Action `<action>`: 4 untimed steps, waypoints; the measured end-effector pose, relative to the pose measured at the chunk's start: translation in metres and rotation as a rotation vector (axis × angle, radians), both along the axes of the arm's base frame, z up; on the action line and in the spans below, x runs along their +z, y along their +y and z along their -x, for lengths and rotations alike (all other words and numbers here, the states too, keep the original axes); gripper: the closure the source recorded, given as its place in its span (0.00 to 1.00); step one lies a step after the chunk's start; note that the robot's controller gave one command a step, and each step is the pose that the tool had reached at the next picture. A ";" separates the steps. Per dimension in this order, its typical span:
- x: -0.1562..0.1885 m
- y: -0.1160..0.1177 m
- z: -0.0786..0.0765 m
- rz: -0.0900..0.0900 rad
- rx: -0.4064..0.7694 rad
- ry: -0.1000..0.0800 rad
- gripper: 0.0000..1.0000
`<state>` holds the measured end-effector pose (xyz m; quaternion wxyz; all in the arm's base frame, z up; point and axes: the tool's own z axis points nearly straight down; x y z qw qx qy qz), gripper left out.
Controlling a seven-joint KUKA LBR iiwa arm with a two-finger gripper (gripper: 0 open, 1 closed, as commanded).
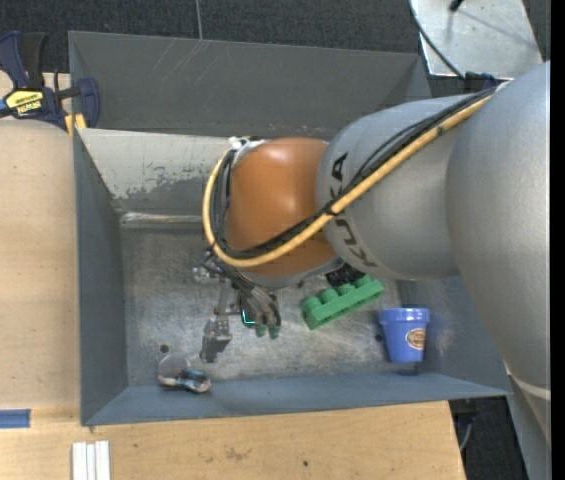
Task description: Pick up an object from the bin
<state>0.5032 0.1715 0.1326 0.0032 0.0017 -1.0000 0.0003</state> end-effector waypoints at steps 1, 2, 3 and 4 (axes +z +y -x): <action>0.004 -0.001 -0.002 -0.002 -0.004 -0.008 0.00; -0.033 0.018 0.009 -0.002 0.296 -0.012 0.00; -0.038 0.026 0.014 -0.003 0.423 -0.009 0.00; -0.022 0.042 0.016 -0.003 0.589 -0.010 0.00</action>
Offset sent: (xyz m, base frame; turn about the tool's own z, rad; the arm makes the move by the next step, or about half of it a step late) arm -0.0201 0.0328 -0.0626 -0.5132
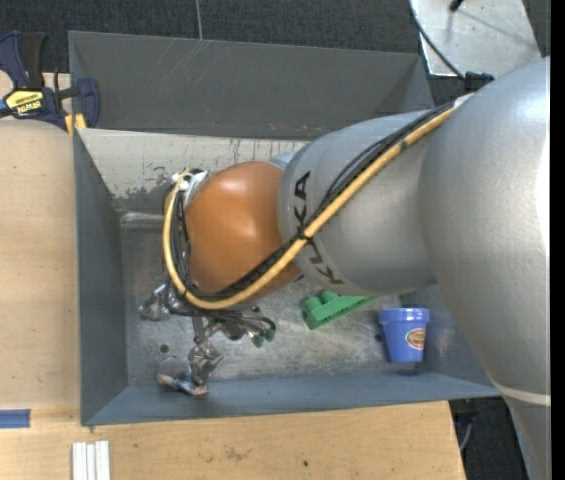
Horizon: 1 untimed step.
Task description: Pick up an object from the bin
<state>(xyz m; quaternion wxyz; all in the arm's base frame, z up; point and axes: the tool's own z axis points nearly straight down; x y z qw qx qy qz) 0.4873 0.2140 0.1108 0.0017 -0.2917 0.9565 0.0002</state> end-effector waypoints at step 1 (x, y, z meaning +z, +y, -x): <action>-0.032 0.018 0.000 -0.001 0.022 -0.008 0.00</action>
Offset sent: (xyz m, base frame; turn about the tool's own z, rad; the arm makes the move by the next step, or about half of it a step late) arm -0.0013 0.0297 -0.0408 -0.2469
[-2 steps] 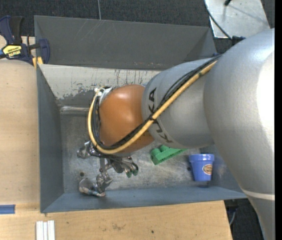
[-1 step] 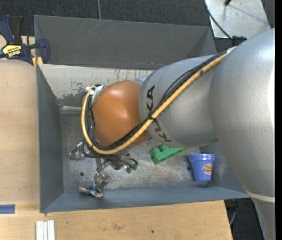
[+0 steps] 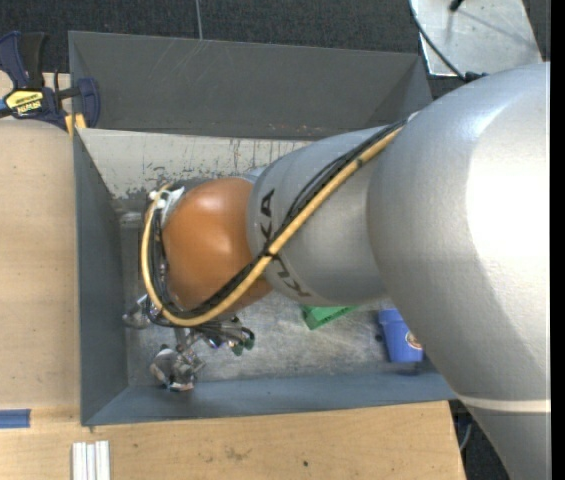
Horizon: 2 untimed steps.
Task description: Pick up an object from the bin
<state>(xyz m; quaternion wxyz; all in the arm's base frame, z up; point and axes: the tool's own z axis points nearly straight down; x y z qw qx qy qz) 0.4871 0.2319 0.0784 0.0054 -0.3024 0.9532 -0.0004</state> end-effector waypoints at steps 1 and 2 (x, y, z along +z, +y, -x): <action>-0.003 0.013 -0.004 0.000 0.221 -0.005 1.00; -0.003 0.012 -0.004 -0.001 0.220 -0.005 1.00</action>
Offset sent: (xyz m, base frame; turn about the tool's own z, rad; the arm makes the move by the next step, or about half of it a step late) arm 0.0000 0.0000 0.0000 0.0000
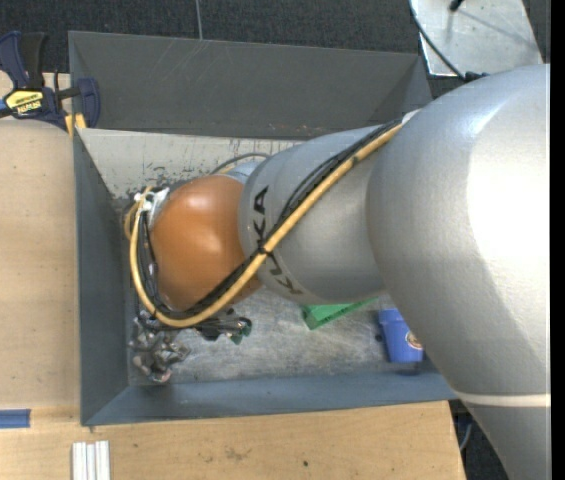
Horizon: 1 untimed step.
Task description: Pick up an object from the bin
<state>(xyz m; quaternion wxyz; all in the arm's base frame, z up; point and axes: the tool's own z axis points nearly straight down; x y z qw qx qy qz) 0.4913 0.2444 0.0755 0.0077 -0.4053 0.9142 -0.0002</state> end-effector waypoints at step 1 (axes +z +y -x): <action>0.004 -0.001 0.002 0.002 0.000 0.006 1.00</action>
Offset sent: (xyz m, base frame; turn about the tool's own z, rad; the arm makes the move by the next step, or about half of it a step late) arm -0.0001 0.0002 0.0494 0.0000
